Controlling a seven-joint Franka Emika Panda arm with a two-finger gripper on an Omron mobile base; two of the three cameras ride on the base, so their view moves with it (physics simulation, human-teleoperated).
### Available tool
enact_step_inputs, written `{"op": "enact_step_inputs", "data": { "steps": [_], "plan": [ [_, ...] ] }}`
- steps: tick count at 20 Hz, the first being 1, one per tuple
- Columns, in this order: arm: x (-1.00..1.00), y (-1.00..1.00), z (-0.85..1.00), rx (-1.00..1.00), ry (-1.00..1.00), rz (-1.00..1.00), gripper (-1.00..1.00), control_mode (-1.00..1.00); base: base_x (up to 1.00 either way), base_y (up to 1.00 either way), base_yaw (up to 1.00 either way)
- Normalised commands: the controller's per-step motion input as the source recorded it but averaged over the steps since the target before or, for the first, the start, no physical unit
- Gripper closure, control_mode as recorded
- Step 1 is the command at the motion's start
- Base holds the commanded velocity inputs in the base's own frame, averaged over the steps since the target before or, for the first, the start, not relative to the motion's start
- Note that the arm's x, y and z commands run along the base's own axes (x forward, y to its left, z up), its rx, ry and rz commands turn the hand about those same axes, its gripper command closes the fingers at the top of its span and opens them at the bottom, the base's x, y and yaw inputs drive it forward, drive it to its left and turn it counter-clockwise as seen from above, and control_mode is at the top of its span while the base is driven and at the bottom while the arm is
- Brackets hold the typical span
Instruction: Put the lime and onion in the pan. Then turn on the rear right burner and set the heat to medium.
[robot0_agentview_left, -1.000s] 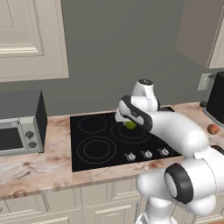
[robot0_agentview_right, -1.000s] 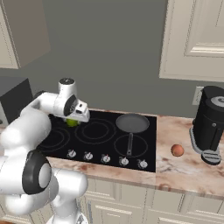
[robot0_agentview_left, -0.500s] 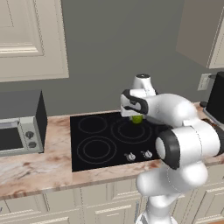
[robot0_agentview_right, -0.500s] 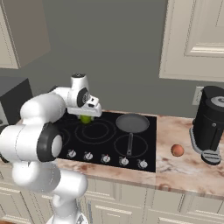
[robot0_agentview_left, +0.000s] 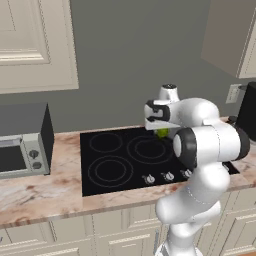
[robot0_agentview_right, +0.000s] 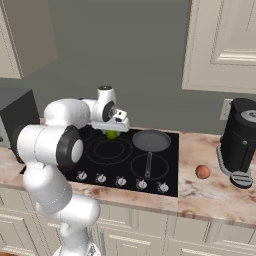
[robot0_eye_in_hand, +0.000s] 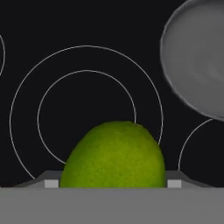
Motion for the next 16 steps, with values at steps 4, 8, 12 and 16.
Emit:
{"op": "enact_step_inputs", "data": {
  "steps": [4,8,12,16],
  "plan": [
    [0.59,-0.51,-0.01,0.00,0.00,0.00,1.00,-1.00,0.00,0.00,0.00],
    [0.59,-0.59,-0.01,0.00,-0.02,0.00,1.00,-1.00,0.00,0.00,0.00],
    [0.58,-0.49,-0.01,0.00,0.00,0.00,1.00,-1.00,0.00,0.00,0.00],
    [0.49,-0.42,-0.13,0.00,0.00,0.00,1.00,-1.00,0.00,0.00,0.00]
  ]
}}
